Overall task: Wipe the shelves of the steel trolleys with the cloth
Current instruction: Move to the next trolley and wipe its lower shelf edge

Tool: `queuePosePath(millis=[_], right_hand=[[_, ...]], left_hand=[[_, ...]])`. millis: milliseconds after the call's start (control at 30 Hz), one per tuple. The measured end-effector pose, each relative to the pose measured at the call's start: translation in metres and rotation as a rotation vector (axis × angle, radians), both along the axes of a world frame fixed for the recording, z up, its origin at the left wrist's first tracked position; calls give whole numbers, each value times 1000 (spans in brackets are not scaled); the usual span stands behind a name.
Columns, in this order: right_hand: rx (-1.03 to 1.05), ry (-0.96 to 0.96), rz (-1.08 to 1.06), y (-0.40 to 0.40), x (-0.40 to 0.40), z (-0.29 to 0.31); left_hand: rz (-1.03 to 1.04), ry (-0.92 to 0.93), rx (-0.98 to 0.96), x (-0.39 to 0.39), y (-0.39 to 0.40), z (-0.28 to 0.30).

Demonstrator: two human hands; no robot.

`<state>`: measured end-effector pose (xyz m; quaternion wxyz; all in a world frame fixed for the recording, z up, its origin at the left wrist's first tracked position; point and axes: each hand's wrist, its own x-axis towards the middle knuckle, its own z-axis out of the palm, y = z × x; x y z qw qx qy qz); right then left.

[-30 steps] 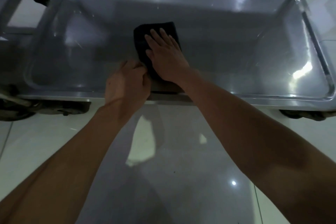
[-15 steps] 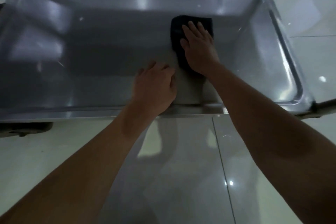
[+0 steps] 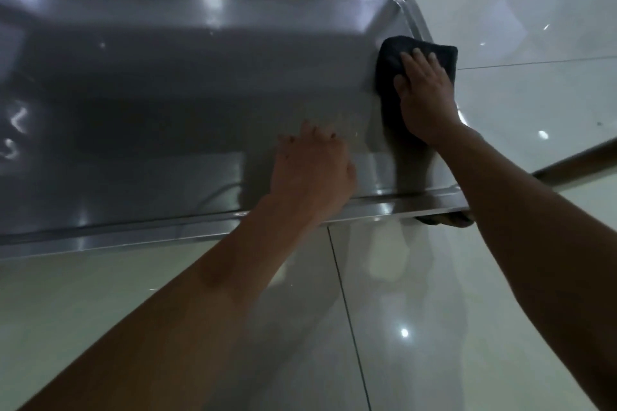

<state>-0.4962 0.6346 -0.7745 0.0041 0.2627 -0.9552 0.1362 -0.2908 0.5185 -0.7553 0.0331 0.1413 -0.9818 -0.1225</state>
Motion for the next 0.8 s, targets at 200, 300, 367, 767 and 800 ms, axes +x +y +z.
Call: queuePosePath(millis=[200,300,367,767,800], right_hand=[[-6,-38,8,13,11,-1],[-5,-44,22,31,29,0],[-12,-50,8,43,48,-1],[56,10,-51,72,141,6],[59,13,-57,70,147,6]], left_hand=[[0,28,5,3,1,-4],[-13,40,42,4,0,-3],[-30,41,52,5,0,-4],[-142,79,120,44,-10,-5],[-135,96,103,50,-11,-4]])
